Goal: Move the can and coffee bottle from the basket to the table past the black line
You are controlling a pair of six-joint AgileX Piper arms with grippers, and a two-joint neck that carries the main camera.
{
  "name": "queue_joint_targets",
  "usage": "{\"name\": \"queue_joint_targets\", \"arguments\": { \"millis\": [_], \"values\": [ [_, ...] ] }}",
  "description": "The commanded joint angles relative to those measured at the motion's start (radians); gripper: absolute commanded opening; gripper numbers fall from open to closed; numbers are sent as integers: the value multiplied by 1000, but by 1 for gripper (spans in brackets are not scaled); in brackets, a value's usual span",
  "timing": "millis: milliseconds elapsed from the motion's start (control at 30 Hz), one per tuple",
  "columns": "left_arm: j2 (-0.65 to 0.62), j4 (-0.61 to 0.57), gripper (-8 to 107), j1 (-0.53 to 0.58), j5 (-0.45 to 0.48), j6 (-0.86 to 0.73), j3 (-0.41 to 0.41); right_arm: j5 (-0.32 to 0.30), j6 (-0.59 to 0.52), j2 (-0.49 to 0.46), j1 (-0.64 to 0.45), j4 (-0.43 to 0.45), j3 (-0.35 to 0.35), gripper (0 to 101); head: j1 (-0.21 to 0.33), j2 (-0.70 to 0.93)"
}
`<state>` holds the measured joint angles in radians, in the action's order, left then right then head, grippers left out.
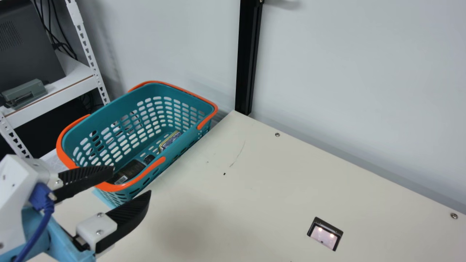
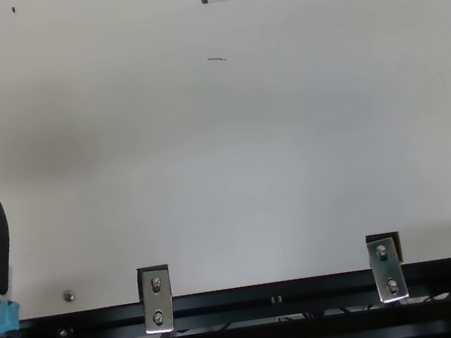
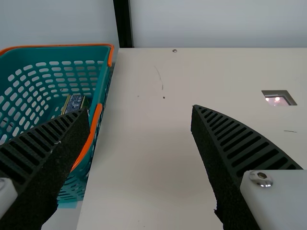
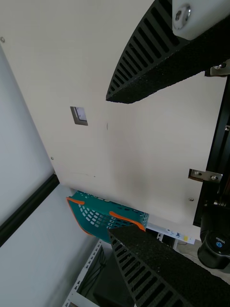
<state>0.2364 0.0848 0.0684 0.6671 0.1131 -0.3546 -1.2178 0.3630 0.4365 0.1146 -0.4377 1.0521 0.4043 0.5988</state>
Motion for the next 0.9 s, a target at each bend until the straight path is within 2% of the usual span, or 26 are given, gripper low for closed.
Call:
{"name": "queue_joint_targets", "arguments": {
  "millis": [0,233,433,667,867],
  "values": [
    [0,0,90,0,0,0,0,0,0,0,0,0,0,101,30,20],
    [15,-1,90,-12,-12,8,-15,0,0,0,0,0,0,101,30,20],
    [102,28,90,-39,-60,51,-72,0,0,0,0,0,0,101,30,20],
    [291,95,90,-91,-143,108,-199,0,0,0,0,0,0,101,30,20],
    [473,122,90,-187,-205,115,-336,0,0,0,0,0,0,101,30,20]
  ]
}}
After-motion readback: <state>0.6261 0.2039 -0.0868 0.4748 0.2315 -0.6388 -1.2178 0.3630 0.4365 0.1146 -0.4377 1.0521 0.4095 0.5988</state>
